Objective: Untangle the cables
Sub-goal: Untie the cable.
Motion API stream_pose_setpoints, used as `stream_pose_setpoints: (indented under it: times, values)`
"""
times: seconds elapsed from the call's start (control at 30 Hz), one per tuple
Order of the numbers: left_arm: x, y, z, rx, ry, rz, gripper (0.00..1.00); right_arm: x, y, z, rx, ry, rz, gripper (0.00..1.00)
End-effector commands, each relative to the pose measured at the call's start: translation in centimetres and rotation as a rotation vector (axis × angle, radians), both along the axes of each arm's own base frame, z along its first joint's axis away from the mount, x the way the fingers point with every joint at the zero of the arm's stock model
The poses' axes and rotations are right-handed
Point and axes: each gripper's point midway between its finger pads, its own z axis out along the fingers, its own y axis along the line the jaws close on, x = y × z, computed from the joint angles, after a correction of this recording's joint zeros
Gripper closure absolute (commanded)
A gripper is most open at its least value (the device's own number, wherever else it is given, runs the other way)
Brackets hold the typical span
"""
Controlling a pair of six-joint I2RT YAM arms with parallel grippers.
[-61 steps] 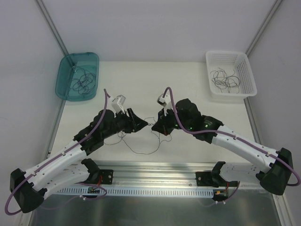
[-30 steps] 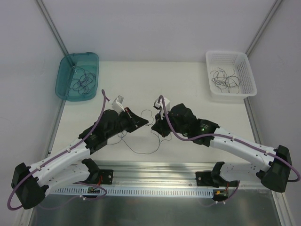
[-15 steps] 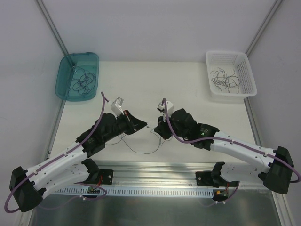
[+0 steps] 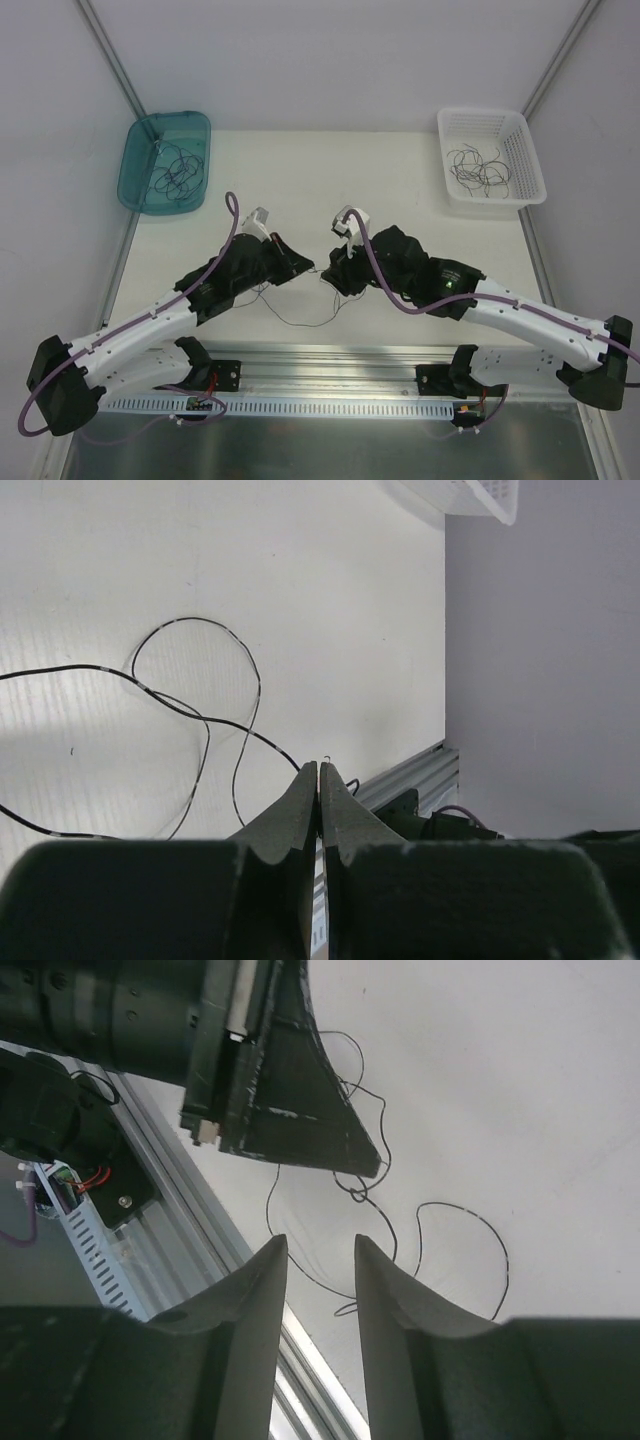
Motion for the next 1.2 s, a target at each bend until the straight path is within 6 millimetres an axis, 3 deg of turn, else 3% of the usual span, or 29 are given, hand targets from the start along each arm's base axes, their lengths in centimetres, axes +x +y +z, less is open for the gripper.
stream_pose_setpoints:
  times: [0.0,0.2,0.4,0.6,1.17]
  values:
    - [0.4,-0.8,2.3,-0.036,0.011,0.020,1.00,0.2,0.2,2.5,0.000,-0.084,0.031,0.64]
    - [0.1,-1.2,2.5,-0.025,0.059,0.014,1.00,1.0,1.1,-0.1,-0.126,-0.097,0.074,0.78]
    - [-0.3,-1.4,2.7,-0.020,0.080,-0.005,1.00,1.9,1.5,-1.5,-0.215,-0.137,0.095,0.78]
    - [-0.4,-1.6,2.5,-0.007,0.091,-0.020,1.00,2.6,1.5,-1.5,-0.248,-0.168,0.094,0.77]
    - [-0.4,-1.7,2.6,-0.005,0.093,-0.022,1.00,2.1,3.1,-2.2,-0.227,-0.138,0.146,0.76]
